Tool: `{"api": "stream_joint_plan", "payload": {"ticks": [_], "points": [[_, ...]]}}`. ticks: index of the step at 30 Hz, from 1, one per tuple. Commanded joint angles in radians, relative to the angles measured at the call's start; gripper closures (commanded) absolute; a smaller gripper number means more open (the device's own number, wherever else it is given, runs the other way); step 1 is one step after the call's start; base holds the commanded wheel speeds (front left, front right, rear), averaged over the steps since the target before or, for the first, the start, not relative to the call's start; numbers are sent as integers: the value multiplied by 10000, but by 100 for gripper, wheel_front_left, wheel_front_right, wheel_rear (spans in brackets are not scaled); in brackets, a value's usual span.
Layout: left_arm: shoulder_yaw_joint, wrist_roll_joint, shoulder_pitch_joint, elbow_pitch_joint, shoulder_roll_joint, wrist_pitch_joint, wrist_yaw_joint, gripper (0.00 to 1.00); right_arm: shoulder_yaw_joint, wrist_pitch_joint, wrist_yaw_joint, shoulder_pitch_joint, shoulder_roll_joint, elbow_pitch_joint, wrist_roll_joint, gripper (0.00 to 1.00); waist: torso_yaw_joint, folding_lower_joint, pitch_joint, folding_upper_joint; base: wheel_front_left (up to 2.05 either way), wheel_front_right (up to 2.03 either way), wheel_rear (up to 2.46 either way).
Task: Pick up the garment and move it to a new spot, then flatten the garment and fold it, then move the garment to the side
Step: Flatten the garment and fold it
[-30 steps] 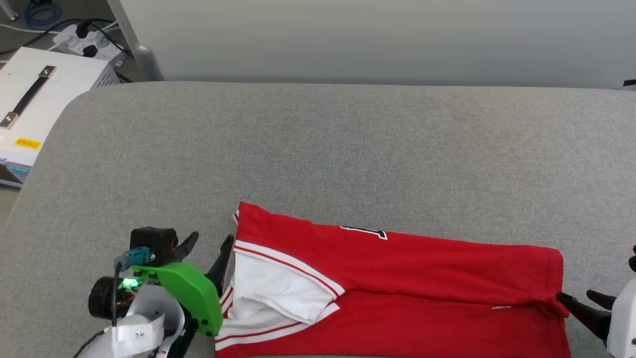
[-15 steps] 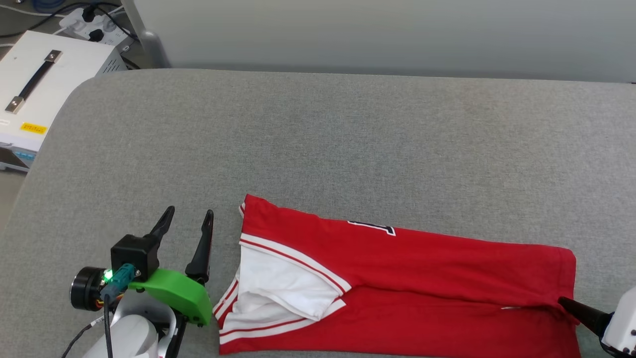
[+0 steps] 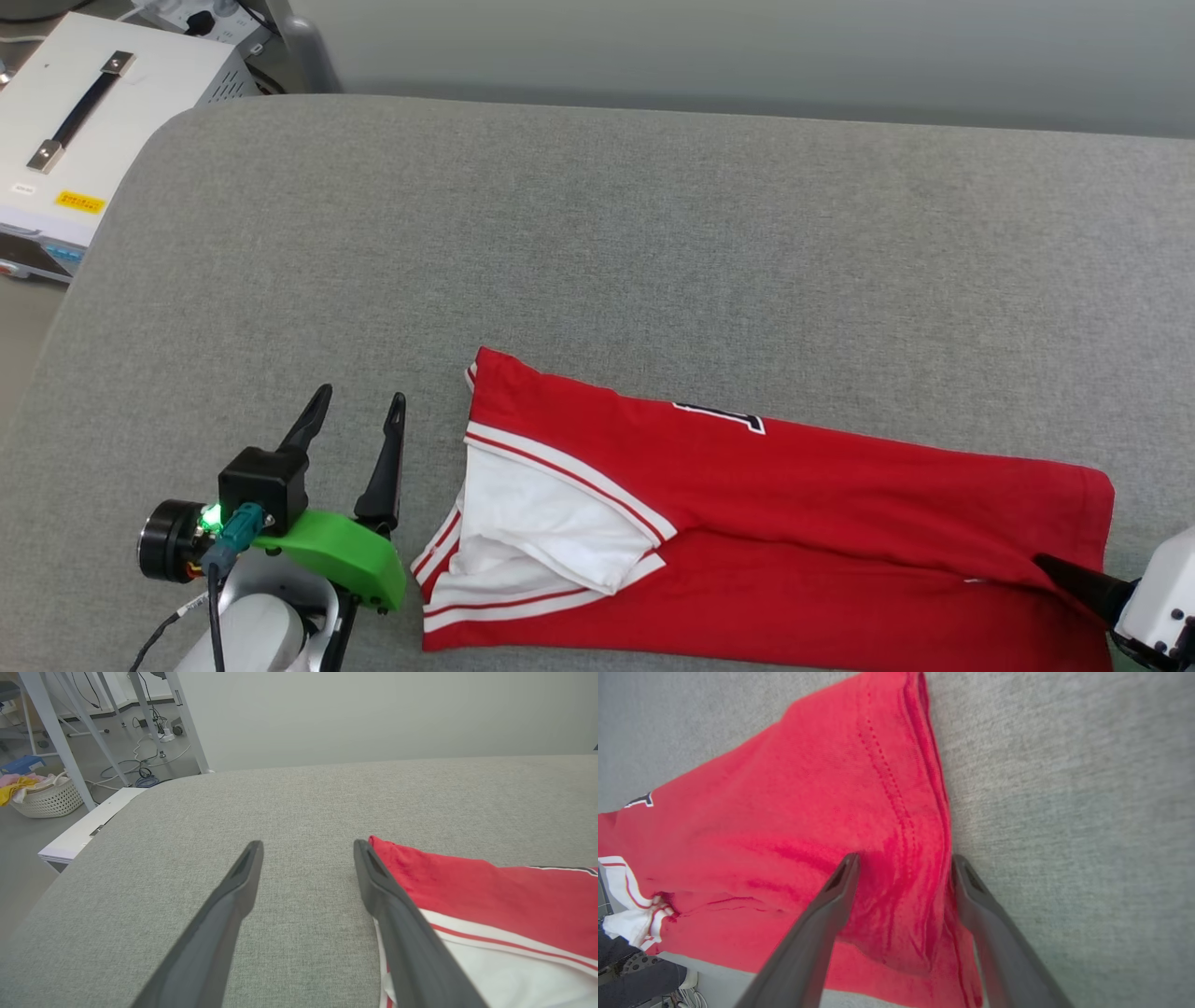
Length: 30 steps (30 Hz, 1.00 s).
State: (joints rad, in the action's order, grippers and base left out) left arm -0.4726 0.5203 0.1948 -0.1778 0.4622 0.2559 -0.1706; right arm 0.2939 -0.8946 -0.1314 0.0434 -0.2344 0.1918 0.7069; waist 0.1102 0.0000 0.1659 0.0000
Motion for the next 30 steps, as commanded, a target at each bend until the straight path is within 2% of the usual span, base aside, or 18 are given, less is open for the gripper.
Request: {"api": "stream_joint_plan", "payload": {"ticks": [1,7,13,14,15,16,30], "points": [[129,-163,-130,-30,-104,57,96,0,-211,-89,7,40,287,265,38,0,11,0,53,0,0,0,0],[414,-430,-143,-205,-360,57,371,0,-775,27,7,126,566,508,315,0,-24,0,115,0,0,0,0],[626,-623,-163,-377,-544,58,603,0,-1260,354,7,182,532,811,524,0,-68,0,96,0,0,0,0],[656,-645,-169,-402,-566,58,631,0,-1308,398,7,183,509,865,554,51,-74,0,86,0,0,0,0],[693,-671,-178,-433,-592,58,663,0,-1366,447,7,179,468,931,589,71,-83,0,72,0,0,0,0],[778,-731,-206,-516,-650,58,739,0,-1476,690,7,179,309,1060,608,100,-104,0,33,0,0,0,0],[1071,-935,-402,-747,-999,58,979,0,-1312,2284,7,115,-833,1030,671,100,-167,0,-377,0,0,0,0]]}}
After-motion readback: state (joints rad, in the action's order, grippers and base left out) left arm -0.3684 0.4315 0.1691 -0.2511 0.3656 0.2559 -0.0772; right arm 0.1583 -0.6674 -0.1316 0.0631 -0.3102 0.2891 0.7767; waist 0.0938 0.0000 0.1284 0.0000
